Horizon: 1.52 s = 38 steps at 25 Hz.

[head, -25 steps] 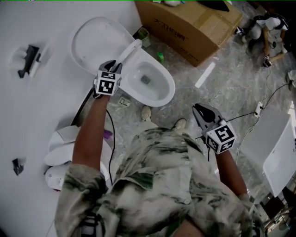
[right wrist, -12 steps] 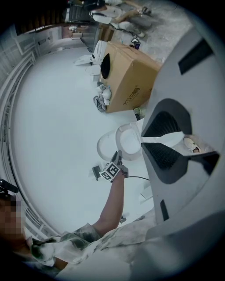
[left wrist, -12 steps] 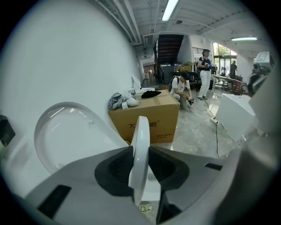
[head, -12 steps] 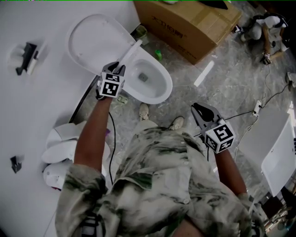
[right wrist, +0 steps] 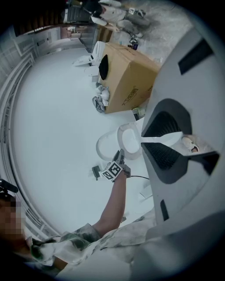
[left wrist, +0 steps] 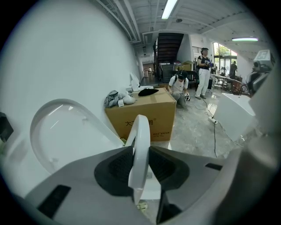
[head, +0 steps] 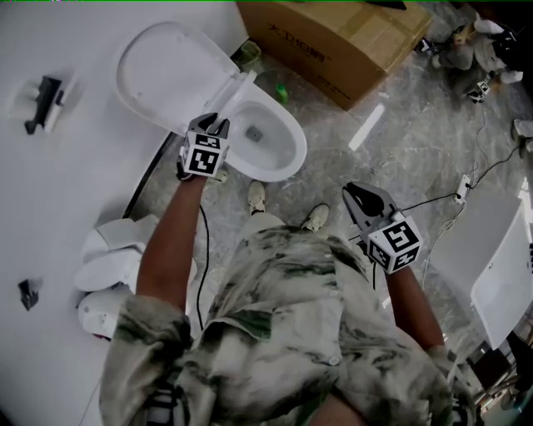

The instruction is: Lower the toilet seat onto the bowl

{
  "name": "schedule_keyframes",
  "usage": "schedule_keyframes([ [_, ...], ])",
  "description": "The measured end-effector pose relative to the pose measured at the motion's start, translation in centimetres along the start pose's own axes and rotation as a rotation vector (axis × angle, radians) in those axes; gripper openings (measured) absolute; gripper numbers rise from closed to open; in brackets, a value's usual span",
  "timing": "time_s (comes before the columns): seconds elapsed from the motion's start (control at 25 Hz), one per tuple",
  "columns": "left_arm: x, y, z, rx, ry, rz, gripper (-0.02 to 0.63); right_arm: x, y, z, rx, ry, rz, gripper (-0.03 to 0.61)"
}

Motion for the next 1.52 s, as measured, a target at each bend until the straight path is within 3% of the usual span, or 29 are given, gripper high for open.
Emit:
schedule_keyframes([
  [1.52, -4.8, -3.6, 9.1, -0.030, -0.043, -0.061, 0.138, -4.5, 0.5, 0.1, 0.025, -0.027, -0.030, 0.058],
])
Point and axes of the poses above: the fingertips, and each gripper's own axes: y backward along the fingers, z to its right, x out of its top, the point moved 5 cm from there along y, backward along the fingers, and after that the axes turned 10 degrees about y, right-handed, at the moved point
